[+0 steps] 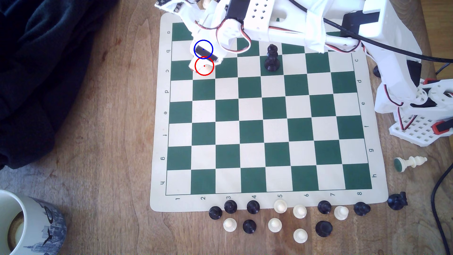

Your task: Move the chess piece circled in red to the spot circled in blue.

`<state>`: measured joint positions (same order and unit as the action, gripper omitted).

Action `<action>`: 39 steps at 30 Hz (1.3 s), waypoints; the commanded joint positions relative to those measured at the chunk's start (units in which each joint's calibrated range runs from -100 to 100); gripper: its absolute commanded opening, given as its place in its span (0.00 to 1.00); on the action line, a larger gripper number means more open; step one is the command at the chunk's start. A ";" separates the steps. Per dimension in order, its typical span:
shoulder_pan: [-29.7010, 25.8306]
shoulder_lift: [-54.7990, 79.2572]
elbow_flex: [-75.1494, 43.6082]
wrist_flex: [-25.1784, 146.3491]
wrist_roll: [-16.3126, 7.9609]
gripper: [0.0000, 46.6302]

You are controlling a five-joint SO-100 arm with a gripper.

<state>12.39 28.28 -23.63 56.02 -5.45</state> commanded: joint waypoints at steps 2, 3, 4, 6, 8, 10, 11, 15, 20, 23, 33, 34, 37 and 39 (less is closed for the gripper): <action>-0.23 -2.22 -4.83 -0.41 -0.24 0.32; -0.23 -2.22 -5.02 -0.41 -0.24 0.32; -0.23 -2.39 -5.02 -0.41 -0.20 0.31; -0.23 -2.56 -5.02 -0.32 -0.05 0.28; -0.23 -2.56 -5.02 -0.08 0.00 0.23; -0.30 -2.56 -5.02 0.66 0.20 0.18; -0.30 -2.56 -5.02 0.66 0.24 0.18; -0.30 -2.90 -5.02 0.58 0.24 0.10; -0.30 -4.00 -5.02 0.50 0.05 0.06; -0.54 -5.70 -5.02 0.58 0.00 0.06; -1.87 -16.73 -4.56 4.02 0.34 0.01; -1.71 -17.41 -4.56 4.02 0.34 0.01; -0.70 -18.35 -4.29 4.02 0.68 0.01; 0.01 -18.35 -3.29 3.53 0.88 0.01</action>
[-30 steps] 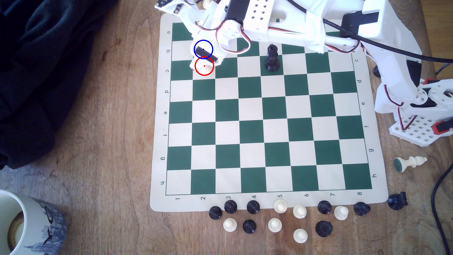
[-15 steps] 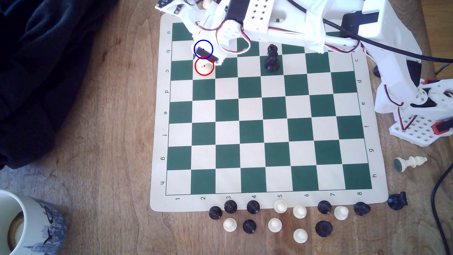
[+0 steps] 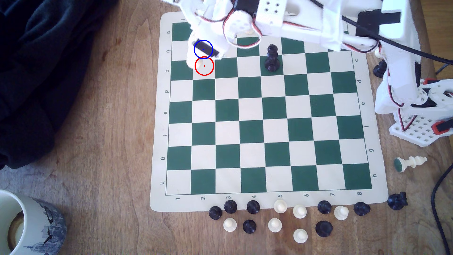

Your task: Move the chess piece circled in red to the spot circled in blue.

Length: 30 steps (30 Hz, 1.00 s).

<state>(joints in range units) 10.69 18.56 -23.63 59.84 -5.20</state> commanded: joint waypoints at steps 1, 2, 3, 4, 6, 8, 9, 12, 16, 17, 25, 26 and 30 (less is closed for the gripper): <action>2.49 -8.63 -0.94 -2.18 0.83 0.01; 2.80 -8.54 -0.03 -2.92 0.93 0.01; 3.19 -8.12 0.60 -3.58 1.07 0.01; 3.58 -7.61 0.79 -3.90 1.12 0.01; 4.68 -5.49 0.79 -5.70 1.22 0.01; 5.15 -4.04 0.79 -6.77 1.42 0.01; 5.30 -3.45 0.79 -7.10 1.47 0.01; 6.32 -0.48 0.33 -7.75 1.61 0.01; 7.10 2.32 0.79 -8.49 1.66 0.01; 7.10 2.75 0.79 -8.49 1.66 0.01; 6.63 5.30 1.06 -8.49 1.61 0.01; 6.55 5.63 1.06 -8.49 1.61 0.01; 6.40 6.31 1.06 -8.90 1.61 0.01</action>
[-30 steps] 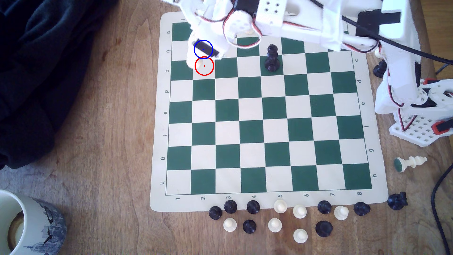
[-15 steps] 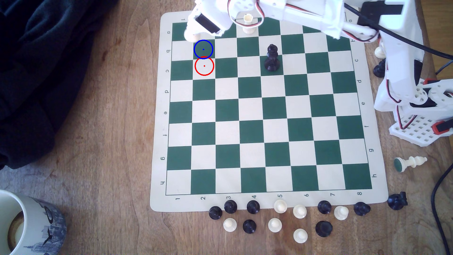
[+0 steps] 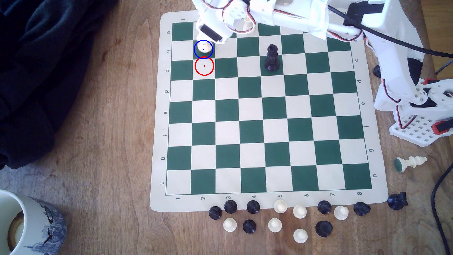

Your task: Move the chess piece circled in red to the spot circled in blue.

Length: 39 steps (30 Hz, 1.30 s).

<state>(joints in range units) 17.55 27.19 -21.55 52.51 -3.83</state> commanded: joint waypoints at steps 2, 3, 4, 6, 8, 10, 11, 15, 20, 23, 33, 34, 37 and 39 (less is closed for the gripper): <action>-0.38 -2.23 -1.02 -1.90 0.24 0.01; -0.38 -2.15 -1.02 -1.90 0.24 0.01; -0.38 -2.06 -1.02 -1.98 0.24 0.01; -0.46 -1.81 -1.02 -1.98 0.24 0.01; -0.54 -1.38 -1.11 -1.98 0.24 0.01; -0.54 -1.13 -1.11 -2.06 0.24 0.01; -0.54 -0.96 -1.11 -2.14 0.29 0.01; -0.46 -0.45 -1.29 -2.31 0.29 0.01; -0.62 0.49 -0.93 -2.22 0.29 0.01; -0.38 0.65 -0.93 -2.22 0.29 0.02; -0.23 -4.69 -1.38 1.22 -0.15 0.37; -0.23 -5.54 -1.02 1.63 -0.15 0.37; -0.07 -11.91 4.51 2.61 -0.15 0.36; 0.01 -16.07 8.14 2.61 -0.05 0.36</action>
<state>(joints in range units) 17.26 27.44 -18.75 54.90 -3.79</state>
